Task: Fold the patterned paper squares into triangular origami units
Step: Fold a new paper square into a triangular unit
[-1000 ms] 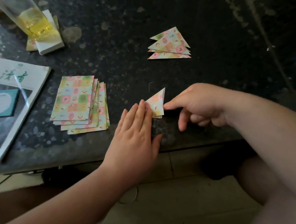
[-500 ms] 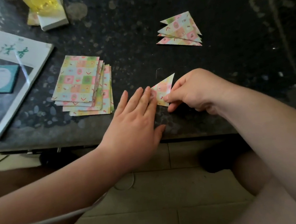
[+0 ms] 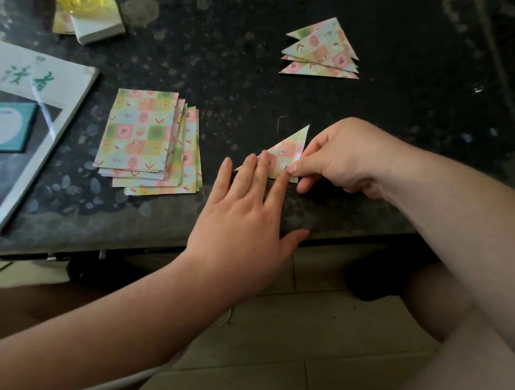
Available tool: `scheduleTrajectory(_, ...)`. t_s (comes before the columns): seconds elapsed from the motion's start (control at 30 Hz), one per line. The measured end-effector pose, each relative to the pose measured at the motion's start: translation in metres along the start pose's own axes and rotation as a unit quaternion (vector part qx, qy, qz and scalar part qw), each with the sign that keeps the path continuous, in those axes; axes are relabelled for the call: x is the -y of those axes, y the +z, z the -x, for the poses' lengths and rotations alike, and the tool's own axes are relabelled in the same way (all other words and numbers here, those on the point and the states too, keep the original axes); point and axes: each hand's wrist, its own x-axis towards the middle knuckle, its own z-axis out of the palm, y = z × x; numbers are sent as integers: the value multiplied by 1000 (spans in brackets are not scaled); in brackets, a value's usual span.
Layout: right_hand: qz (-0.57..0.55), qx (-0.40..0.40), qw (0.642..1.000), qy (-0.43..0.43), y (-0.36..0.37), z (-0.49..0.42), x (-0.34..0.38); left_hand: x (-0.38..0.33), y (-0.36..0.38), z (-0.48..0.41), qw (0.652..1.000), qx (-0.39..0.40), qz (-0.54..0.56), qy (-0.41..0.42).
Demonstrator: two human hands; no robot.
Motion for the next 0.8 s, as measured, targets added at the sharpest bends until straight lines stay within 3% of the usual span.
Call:
scheduleTrajectory(0.53, 34, -8, 999, 2, 1, 2, 3, -5, -4, -3, 1000, 1, 2, -10)
scheduleTrajectory(0.8, 117, -24, 993, -12, -1, 2, 2, -4, 1, -13, 999, -27, 23, 31)
